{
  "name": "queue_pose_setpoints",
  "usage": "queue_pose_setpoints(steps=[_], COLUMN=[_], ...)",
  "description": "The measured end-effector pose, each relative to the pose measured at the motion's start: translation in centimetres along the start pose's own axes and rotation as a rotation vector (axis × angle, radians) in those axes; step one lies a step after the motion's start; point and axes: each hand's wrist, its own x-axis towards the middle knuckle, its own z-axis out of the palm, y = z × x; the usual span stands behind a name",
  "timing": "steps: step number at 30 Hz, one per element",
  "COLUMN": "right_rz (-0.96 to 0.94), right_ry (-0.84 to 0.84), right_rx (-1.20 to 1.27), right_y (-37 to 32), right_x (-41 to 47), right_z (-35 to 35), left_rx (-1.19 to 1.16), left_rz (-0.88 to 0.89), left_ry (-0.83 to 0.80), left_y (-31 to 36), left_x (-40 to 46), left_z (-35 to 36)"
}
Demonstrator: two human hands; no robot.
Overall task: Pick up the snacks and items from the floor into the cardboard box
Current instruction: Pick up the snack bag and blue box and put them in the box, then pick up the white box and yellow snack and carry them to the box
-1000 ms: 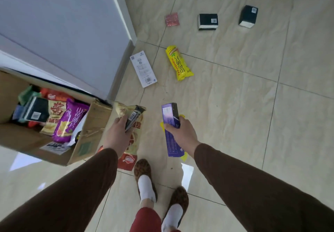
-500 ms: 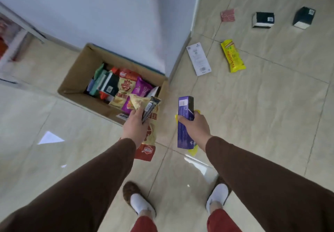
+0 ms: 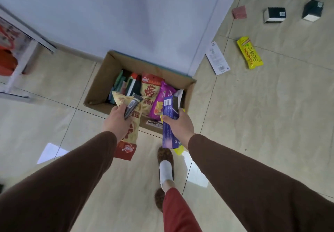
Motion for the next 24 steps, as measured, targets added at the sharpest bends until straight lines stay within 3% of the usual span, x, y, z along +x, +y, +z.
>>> queue_pose_setpoints(steps=[9,12,24], right_rz=[0.001,0.019,0.071], right_ry=[0.083,0.110,0.169], right_rx=[0.184,0.053,-0.213], right_y=[-7.6,-8.8,-7.1], right_x=[4.9,6.1,0.0], right_z=[7.2,8.7,8.4], left_rx=[-0.060,0.008,0.146], left_rz=[0.101,0.062,0.299], left_ry=[0.015,-0.044,-0.259], left_y=[-1.9,-3.1,-4.6], left_x=[11.5,13.8,8.2], left_z=[-6.4,-6.7,-6.7])
